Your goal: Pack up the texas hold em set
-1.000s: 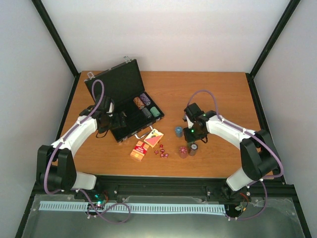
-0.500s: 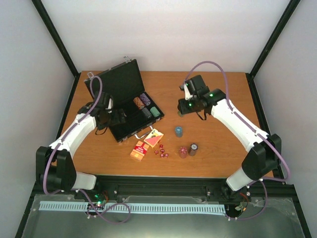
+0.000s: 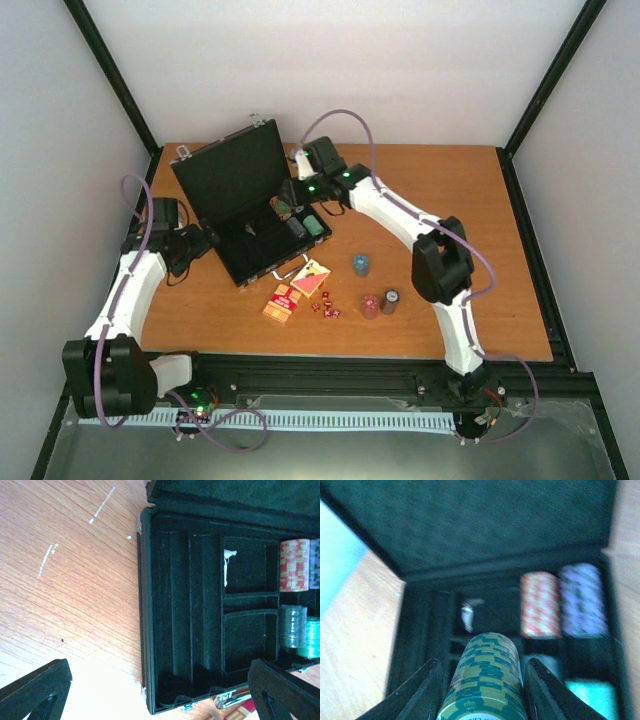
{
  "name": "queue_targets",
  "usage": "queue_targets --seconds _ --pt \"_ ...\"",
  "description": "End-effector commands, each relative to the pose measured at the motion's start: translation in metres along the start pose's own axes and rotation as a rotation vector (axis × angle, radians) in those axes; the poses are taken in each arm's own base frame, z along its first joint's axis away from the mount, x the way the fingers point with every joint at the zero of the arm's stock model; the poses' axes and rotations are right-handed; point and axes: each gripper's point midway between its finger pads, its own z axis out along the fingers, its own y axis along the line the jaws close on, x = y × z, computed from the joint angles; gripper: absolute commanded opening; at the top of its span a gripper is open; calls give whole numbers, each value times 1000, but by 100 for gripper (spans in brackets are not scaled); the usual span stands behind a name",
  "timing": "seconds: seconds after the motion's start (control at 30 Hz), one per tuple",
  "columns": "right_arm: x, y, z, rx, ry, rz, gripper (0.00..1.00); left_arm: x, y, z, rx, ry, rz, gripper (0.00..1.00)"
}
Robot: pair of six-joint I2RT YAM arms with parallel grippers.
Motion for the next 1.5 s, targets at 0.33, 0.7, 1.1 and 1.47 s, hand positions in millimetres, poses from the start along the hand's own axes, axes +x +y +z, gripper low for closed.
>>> queue_targets --seconds 0.33,0.7,1.1,1.47 --pt "-26 105 71 -248 -87 -205 5 22 26 0 -63 67 -64 100" --pt "-17 112 102 -166 -147 -295 4 46 35 -6 -64 114 -90 100" --pt "2 105 141 -136 -139 -287 5 47 28 -15 -34 117 -94 100" --pt "64 93 186 2 -54 -356 27 55 36 -12 -53 135 -83 100"
